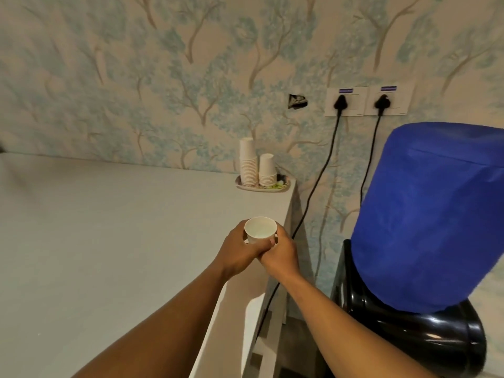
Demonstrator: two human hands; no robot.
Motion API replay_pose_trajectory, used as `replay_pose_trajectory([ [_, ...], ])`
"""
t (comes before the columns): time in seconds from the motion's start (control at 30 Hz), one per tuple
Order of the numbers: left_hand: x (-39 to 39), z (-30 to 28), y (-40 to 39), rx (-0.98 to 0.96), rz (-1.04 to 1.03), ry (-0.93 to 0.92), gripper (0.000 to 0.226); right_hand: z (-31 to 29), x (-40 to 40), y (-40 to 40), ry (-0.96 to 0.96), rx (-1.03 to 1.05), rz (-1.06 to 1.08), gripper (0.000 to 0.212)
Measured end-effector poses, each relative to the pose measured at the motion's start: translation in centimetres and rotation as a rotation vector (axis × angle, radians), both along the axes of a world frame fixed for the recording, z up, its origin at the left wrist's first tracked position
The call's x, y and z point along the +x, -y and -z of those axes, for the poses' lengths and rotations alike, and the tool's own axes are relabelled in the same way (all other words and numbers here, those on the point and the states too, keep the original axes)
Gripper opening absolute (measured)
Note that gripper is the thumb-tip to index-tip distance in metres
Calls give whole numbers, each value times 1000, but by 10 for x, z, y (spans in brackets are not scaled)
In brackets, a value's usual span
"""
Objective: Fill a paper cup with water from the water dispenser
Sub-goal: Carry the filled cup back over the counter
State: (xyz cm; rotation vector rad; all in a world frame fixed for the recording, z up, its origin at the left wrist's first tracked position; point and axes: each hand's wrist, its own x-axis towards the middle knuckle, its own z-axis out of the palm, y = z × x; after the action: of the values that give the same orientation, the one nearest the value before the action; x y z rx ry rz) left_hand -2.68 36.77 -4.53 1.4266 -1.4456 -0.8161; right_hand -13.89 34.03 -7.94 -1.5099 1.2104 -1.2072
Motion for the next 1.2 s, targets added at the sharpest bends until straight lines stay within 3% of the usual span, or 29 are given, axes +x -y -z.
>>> replay_pose_trajectory([
  [0.67,94,19,-40,11,-269,-32,53,17,101,-22,0,117,-188,64],
  [0.93,105,33,-44,15,-289,-12,57,27,107,-26,-123,111,-166,60],
  [1.2,109,36,-46,27,-254,-20,66,27,104,-30,-121,111,-196,61],
])
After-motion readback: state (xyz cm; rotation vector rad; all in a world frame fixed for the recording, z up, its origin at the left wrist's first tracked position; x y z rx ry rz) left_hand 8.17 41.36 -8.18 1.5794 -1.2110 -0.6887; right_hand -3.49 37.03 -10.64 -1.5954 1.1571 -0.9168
